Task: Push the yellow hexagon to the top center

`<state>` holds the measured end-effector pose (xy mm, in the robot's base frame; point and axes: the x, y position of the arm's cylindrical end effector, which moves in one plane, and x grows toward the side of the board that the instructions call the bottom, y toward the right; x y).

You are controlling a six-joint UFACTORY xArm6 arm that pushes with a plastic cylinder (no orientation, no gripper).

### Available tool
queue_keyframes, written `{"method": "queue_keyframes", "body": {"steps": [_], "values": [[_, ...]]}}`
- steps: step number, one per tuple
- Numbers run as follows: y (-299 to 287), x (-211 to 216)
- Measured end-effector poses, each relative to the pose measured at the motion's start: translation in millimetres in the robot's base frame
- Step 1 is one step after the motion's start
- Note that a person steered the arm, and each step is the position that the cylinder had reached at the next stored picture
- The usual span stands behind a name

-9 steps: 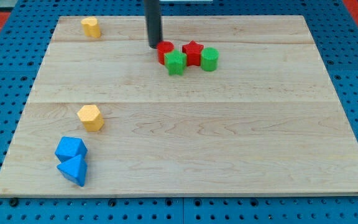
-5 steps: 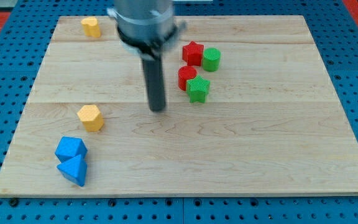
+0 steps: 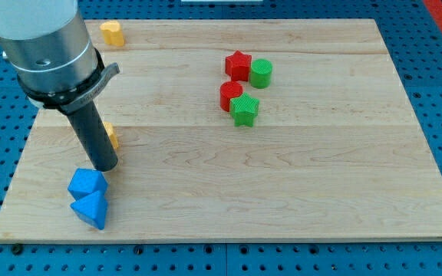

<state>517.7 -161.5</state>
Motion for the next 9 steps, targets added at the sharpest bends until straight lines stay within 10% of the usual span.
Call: {"method": "queue_keyframes", "body": {"steps": [2,6,9], "values": [[-47,-21],[37,-43],[81,-163]]}}
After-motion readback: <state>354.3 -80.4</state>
